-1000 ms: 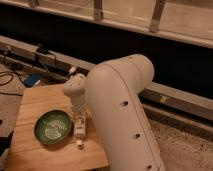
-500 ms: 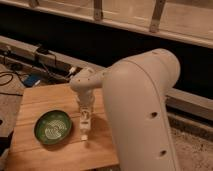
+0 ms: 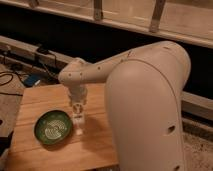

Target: Place the bottle in the ceramic bowl

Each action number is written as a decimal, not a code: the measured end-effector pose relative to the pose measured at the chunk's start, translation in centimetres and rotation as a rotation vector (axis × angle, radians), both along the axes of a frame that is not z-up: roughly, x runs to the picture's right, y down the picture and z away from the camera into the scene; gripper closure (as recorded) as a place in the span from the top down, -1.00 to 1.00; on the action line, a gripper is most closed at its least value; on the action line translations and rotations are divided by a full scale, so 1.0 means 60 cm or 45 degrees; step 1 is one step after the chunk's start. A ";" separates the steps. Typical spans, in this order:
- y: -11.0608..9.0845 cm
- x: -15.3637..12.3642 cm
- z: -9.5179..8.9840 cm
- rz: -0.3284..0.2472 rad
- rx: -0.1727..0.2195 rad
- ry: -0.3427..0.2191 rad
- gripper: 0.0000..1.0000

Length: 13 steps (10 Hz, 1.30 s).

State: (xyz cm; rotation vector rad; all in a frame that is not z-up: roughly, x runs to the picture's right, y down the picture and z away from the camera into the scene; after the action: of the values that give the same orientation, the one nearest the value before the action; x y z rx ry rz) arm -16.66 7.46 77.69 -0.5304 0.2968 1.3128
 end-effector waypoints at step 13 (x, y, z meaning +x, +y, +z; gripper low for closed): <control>0.102 -0.217 -0.040 -0.359 -0.106 -0.285 0.01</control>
State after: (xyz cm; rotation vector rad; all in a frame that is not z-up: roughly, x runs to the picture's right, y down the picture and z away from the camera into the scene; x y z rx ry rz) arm -29.67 13.57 75.31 -0.6741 0.2316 0.9620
